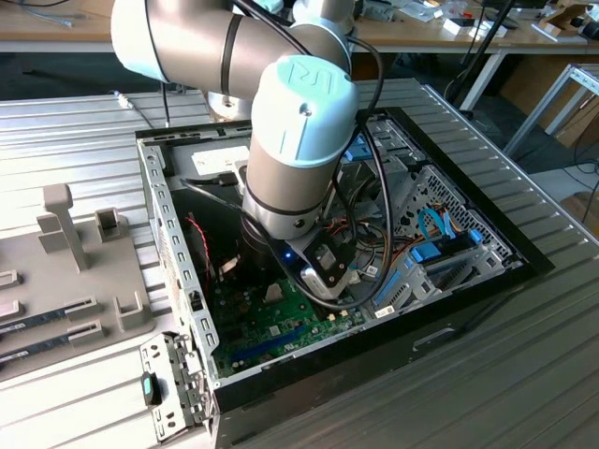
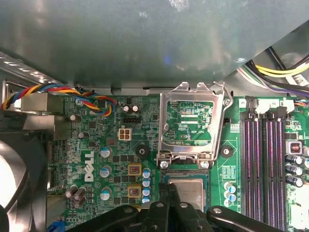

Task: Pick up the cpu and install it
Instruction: 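Place the cpu into insertion slot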

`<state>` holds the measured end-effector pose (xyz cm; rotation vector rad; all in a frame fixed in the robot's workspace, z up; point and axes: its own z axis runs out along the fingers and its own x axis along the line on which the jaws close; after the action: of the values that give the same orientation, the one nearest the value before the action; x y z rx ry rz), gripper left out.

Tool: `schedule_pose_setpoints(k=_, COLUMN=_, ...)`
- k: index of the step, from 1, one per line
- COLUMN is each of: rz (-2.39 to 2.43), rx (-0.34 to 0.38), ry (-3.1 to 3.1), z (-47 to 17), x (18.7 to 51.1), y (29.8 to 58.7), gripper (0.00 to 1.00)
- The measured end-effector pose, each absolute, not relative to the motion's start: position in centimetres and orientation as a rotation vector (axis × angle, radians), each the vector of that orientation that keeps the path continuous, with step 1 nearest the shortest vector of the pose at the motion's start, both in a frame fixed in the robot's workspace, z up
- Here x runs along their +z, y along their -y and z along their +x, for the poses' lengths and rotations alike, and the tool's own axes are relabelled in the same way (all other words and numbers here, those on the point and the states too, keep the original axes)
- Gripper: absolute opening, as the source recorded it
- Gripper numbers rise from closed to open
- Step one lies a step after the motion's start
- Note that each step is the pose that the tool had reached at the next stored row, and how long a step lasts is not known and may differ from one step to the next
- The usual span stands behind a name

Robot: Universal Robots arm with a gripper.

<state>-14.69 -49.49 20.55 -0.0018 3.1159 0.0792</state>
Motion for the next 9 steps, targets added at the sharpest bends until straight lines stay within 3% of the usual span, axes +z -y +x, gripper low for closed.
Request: schedule_pose_setpoints(k=9, rz=-0.002, rx=0.079, ry=-3.116, z=-14.68, x=20.36, y=49.49, gripper=0.11)
